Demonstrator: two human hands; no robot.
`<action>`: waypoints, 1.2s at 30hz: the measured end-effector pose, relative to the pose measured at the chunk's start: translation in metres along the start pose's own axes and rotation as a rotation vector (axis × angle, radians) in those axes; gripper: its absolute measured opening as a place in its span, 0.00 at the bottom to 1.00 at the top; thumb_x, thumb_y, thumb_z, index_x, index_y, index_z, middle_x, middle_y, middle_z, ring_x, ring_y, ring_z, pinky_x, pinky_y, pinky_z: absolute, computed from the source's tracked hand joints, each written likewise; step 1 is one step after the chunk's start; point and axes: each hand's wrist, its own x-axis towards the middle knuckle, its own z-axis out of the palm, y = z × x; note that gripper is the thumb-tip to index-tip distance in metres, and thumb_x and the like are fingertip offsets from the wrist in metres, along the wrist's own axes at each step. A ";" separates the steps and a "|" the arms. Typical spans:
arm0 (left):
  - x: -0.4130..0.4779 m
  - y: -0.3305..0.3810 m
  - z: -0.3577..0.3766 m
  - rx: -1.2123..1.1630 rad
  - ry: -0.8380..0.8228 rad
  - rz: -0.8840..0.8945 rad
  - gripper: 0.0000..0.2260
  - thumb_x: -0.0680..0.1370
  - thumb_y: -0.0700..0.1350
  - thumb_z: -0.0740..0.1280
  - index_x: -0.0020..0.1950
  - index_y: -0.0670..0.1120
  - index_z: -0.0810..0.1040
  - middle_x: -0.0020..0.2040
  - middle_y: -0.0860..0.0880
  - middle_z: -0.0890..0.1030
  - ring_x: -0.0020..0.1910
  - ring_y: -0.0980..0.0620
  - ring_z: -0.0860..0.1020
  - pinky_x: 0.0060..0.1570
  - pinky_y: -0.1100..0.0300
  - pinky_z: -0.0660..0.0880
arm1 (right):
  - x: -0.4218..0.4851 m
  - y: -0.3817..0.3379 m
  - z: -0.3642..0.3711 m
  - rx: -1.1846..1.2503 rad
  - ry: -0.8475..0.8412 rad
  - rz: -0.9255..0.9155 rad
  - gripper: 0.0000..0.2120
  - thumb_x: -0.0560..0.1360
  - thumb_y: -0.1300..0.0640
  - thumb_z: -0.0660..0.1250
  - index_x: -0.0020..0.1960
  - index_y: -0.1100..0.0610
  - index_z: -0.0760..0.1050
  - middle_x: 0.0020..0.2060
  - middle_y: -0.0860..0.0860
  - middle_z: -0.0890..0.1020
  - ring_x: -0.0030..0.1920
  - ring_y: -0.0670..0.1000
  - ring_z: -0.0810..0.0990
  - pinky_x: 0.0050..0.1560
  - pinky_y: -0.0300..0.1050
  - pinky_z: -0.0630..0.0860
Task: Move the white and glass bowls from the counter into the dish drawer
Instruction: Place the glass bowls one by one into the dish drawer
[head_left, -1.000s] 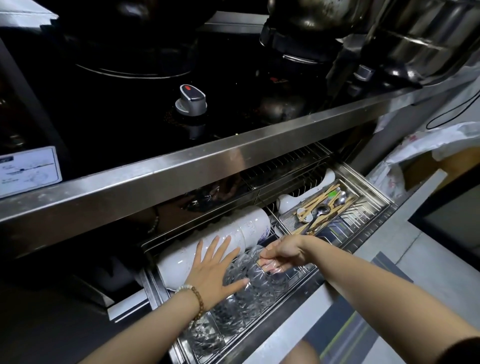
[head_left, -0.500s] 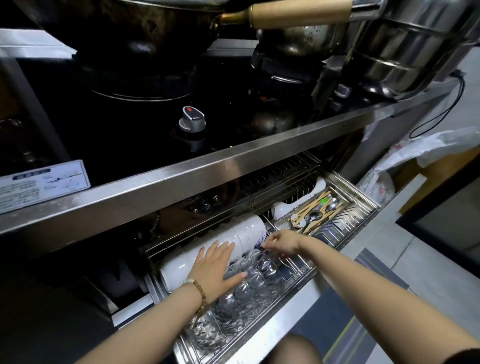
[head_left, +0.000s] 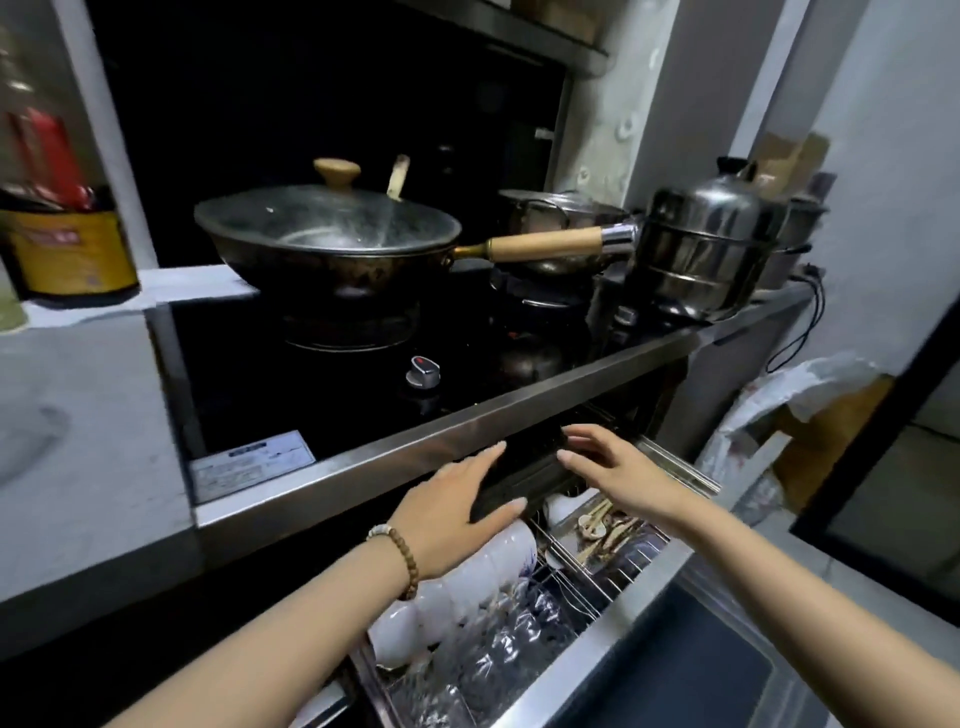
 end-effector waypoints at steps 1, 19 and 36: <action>-0.003 0.006 -0.019 -0.007 0.049 0.024 0.31 0.75 0.65 0.55 0.76 0.56 0.52 0.73 0.56 0.65 0.70 0.56 0.64 0.66 0.56 0.66 | -0.003 -0.016 -0.002 -0.001 0.017 -0.037 0.19 0.75 0.50 0.67 0.65 0.50 0.71 0.65 0.52 0.76 0.66 0.47 0.73 0.70 0.52 0.68; -0.143 -0.071 -0.245 0.141 0.446 -0.247 0.29 0.75 0.63 0.57 0.74 0.54 0.59 0.72 0.53 0.67 0.70 0.53 0.66 0.66 0.57 0.65 | -0.004 -0.249 0.109 -0.041 -0.173 -0.473 0.26 0.75 0.48 0.67 0.71 0.49 0.65 0.71 0.48 0.69 0.68 0.49 0.72 0.68 0.46 0.69; -0.233 -0.199 -0.263 -0.174 0.573 -0.611 0.35 0.74 0.61 0.62 0.75 0.46 0.57 0.75 0.46 0.60 0.73 0.49 0.61 0.71 0.54 0.60 | 0.004 -0.335 0.253 -0.135 -0.336 -0.707 0.20 0.71 0.47 0.72 0.61 0.49 0.76 0.66 0.45 0.73 0.63 0.38 0.68 0.63 0.31 0.59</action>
